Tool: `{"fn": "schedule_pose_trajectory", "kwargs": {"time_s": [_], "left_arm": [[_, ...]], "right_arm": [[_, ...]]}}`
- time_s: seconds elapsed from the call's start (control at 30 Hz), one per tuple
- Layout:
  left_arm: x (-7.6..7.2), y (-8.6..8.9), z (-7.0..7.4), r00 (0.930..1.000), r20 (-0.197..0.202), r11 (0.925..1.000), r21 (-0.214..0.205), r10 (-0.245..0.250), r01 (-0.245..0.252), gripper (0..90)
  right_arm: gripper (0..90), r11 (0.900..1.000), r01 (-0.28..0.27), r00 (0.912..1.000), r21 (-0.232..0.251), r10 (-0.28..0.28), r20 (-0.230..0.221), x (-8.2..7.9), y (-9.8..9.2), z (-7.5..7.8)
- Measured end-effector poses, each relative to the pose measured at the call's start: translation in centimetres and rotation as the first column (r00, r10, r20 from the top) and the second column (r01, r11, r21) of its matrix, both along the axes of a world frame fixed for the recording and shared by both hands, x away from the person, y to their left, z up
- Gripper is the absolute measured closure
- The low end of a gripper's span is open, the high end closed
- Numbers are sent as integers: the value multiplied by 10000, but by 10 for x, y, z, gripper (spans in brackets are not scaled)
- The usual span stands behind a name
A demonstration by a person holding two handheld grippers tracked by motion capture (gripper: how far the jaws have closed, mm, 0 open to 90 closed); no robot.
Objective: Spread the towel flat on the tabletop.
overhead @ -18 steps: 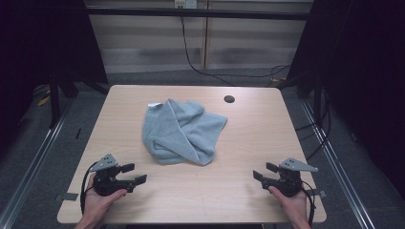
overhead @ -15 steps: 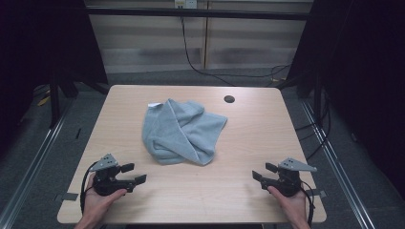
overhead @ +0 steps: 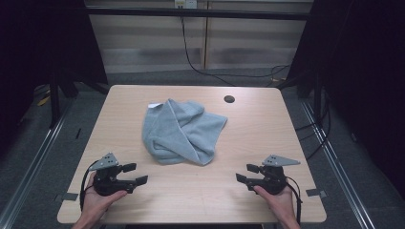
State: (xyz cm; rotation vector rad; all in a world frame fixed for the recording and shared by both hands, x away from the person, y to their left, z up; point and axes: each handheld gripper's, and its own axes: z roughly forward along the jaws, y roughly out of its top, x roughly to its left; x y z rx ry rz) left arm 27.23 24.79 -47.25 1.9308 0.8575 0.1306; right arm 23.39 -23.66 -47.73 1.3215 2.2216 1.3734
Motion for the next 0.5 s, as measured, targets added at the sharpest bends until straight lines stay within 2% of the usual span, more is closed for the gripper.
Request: {"fn": "schedule_pose_trajectory", "kwargs": {"time_s": [0.07, 0.13, 0.23, 0.3, 0.33, 0.37, 0.43, 0.5], "left_arm": [[4, -7, 5, 9998, 206, 9998, 201, 47, -51, 271], [12, -13, 11, 9994, 298, 9998, 29, 178, -179, 269], [29, -22, 21, 9979, 526, 9993, 60, 374, -378, 301], [43, -27, 27, 9987, 469, 9997, 89, 224, -228, 310], [43, -27, 27, 9987, 469, 9997, 89, 224, -228, 311], [56, -32, 29, 9985, 491, 9996, 166, 234, -243, 319], [67, -34, 29, 9973, 600, 9987, 250, 422, -437, 317], [78, -33, 27, 9978, 399, 9985, 137, 524, -530, 306]], "right_arm": [[379, 9998, -223, 9997, -3, 223, 62, 7, 6, 1], [409, 9992, -392, 9992, 6, 392, 82, 16, 12, 2], [419, 9978, -659, 9978, -3, 659, 109, 34, 21, 3], [427, 9965, -833, 9960, 3, 832, 324, 44, 28, 6], [427, 9965, -833, 9960, 3, 832, 324, 44, 28, 6], [428, 9940, -1085, 9931, 99, 1080, 448, 56, 38, 11], [429, 9929, -1180, 9916, 114, 1173, 537, 65, 44, 14], [434, 9911, -1324, 9899, 169, 1313, 533, 76, 51, 14]]}}
